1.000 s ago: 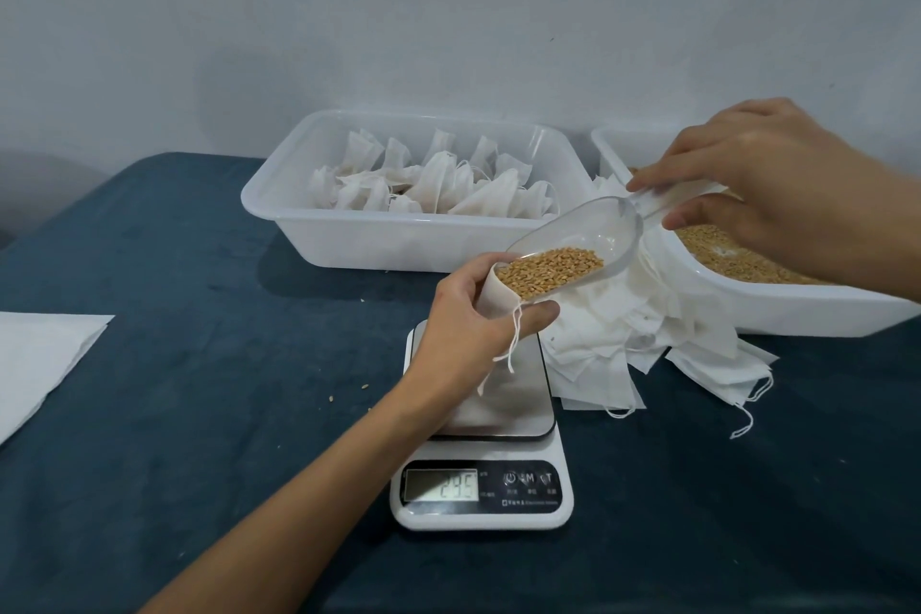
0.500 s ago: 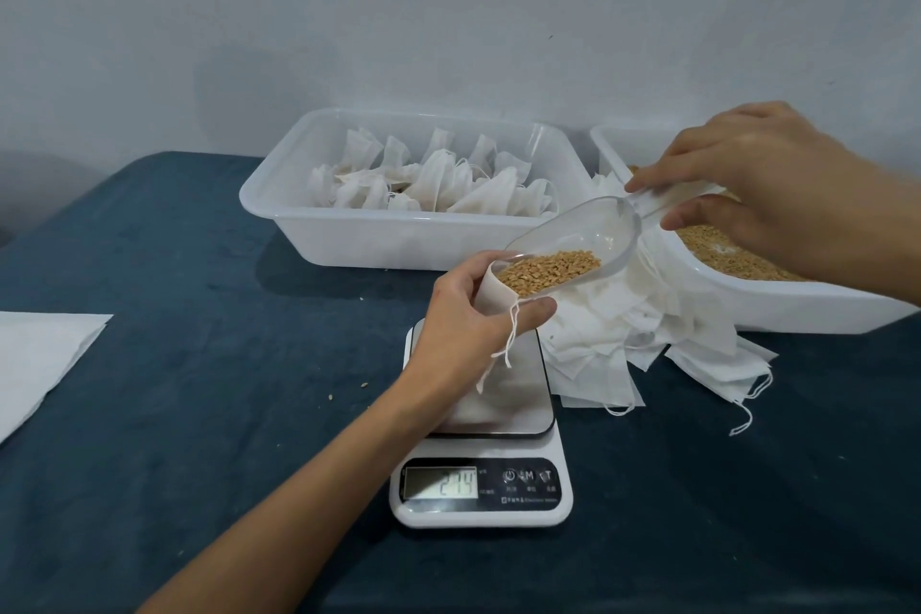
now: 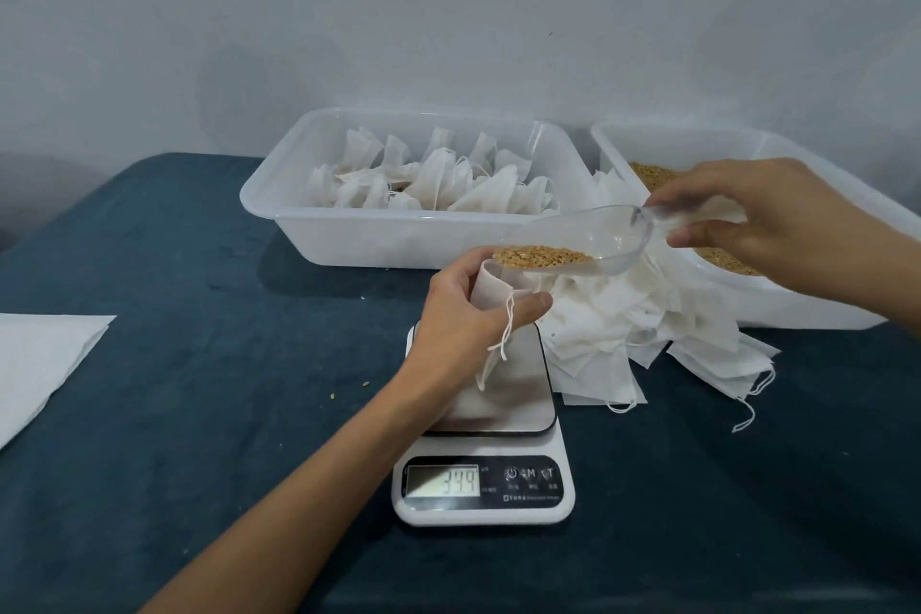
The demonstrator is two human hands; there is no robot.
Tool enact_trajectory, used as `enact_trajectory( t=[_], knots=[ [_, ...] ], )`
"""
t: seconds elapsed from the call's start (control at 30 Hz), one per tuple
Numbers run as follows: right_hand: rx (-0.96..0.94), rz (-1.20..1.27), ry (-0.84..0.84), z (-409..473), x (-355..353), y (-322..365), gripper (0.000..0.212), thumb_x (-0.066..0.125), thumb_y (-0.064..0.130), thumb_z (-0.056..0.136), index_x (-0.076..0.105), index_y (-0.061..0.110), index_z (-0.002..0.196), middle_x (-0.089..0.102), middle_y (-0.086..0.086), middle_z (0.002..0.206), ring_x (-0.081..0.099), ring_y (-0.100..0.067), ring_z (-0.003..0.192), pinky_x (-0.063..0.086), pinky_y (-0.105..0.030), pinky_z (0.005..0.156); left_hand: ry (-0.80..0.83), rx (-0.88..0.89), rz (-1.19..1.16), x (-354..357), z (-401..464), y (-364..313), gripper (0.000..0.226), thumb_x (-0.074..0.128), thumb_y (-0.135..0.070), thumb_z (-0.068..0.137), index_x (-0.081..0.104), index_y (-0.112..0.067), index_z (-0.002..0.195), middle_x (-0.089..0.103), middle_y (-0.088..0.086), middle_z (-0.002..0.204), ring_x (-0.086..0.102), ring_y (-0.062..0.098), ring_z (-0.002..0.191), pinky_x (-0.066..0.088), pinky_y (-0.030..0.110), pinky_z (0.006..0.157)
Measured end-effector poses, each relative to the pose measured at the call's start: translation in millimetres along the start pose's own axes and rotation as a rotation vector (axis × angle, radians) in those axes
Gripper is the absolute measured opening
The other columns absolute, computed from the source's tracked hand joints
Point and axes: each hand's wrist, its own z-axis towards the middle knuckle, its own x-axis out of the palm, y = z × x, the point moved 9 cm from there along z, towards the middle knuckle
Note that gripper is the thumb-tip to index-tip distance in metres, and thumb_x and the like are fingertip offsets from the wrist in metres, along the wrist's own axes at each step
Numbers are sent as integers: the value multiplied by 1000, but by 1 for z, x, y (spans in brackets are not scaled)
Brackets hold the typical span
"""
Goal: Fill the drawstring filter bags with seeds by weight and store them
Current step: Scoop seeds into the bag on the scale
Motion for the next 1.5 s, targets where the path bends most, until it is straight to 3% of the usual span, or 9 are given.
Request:
enact_trajectory(
  t=[0.27,0.47,0.63,0.8,0.9,1.1,1.27,1.37,1.5],
  knots=[
    [167,175,-94,2,-9,-72,24,74,9,88,69,18,109,69,19,99,60,21,91,37,4,78,-16,18,27,-1,0,-2,48,89,-20,75,71,-25,119,70,9,97,65,14,80,57,26,75],
    [494,-59,-99,8,-8,-162,33,73,20,91,66,8,121,69,-13,121,61,-33,117,45,-49,104,-18,24,45,-2,0,-1,46,84,-32,74,71,-29,118,71,15,107,70,23,87,59,32,81],
    [689,-268,63,9,18,-213,32,74,23,92,69,-4,108,69,-21,107,61,-36,94,47,-42,83,-1,-26,121,-2,3,8,47,85,-34,76,70,-30,120,74,7,109,71,23,91,58,29,76],
    [765,-376,203,11,40,-228,30,77,22,88,68,-3,100,66,-13,91,57,-28,81,42,-33,68,17,23,222,0,5,13,5,75,-23,96,77,-27,98,77,-7,90,70,12,73,58,37,68],
    [763,-371,220,10,49,-224,21,77,19,86,66,1,83,62,-7,77,57,-23,73,42,-32,63,24,50,248,1,4,11,21,61,-35,102,80,-30,93,80,-8,97,75,12,92,60,47,86],
    [731,-458,209,8,44,-214,22,76,16,83,59,9,71,60,-3,70,57,-19,67,40,-29,57,10,173,165,1,2,-1,23,55,-36,107,77,-30,105,79,1,93,73,19,95,60,53,81],
    [601,-520,-154,15,14,-165,8,59,12,94,62,9,100,62,-9,90,59,-30,85,46,-39,73,-26,289,94,-2,1,-13,26,52,-33,108,74,-21,99,66,9,72,64,28,70,57,35,76],
    [382,-155,-486,11,10,-97,16,58,25,99,67,15,107,68,1,92,63,-16,79,52,-34,69,-52,266,33,-7,4,-12,31,51,-30,107,69,-9,95,49,6,61,48,22,56,53,38,60],
    [173,239,-551,0,51,-13,11,58,31,101,66,26,94,64,14,70,61,-2,64,42,-13,57,-149,247,36,-35,19,-31,33,51,-35,106,66,-12,88,48,4,61,46,17,52,48,33,51]
  ],
)
